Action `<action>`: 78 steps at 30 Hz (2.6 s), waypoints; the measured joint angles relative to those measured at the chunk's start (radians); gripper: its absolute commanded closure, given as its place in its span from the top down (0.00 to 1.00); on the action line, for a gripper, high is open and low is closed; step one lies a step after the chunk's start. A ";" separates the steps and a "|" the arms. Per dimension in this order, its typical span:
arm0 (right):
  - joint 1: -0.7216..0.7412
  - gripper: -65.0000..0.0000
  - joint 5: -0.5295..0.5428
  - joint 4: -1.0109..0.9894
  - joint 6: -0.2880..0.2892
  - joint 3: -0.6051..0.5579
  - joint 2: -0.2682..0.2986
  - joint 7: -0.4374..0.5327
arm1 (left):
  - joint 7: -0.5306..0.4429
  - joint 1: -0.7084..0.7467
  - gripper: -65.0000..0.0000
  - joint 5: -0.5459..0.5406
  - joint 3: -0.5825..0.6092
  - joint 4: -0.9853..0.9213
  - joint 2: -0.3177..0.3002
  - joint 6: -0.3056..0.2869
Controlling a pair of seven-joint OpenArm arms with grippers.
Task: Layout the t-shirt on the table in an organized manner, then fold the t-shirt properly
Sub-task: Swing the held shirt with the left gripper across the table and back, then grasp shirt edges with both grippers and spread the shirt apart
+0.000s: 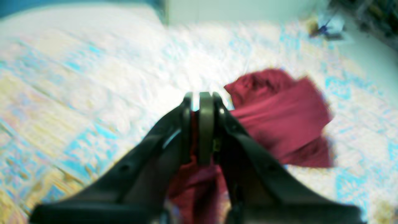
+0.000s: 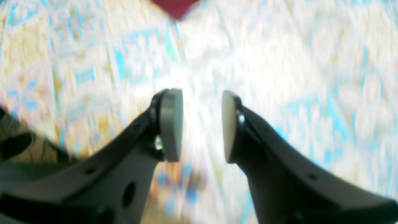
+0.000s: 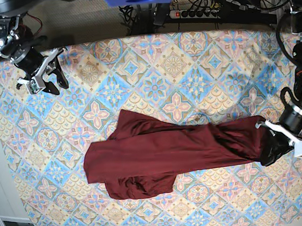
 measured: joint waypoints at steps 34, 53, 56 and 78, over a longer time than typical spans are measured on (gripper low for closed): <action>-0.005 0.27 -0.006 -0.002 0.000 0.080 -0.065 -0.011 | 0.156 0.025 0.11 0.404 0.774 0.120 0.446 -0.005; 0.063 0.27 -0.011 -0.004 -0.001 -0.206 -0.063 -0.141 | 0.177 0.017 0.62 0.407 0.290 -0.040 0.403 -0.002; 0.189 0.27 -0.006 -0.004 0.001 -0.259 -0.063 -0.181 | 0.178 0.017 0.60 0.411 0.264 -0.089 0.406 -0.005; 0.434 0.27 -0.006 -0.305 -0.001 -0.434 -0.063 -0.212 | 0.179 0.111 0.00 0.821 0.331 -0.191 0.362 -0.012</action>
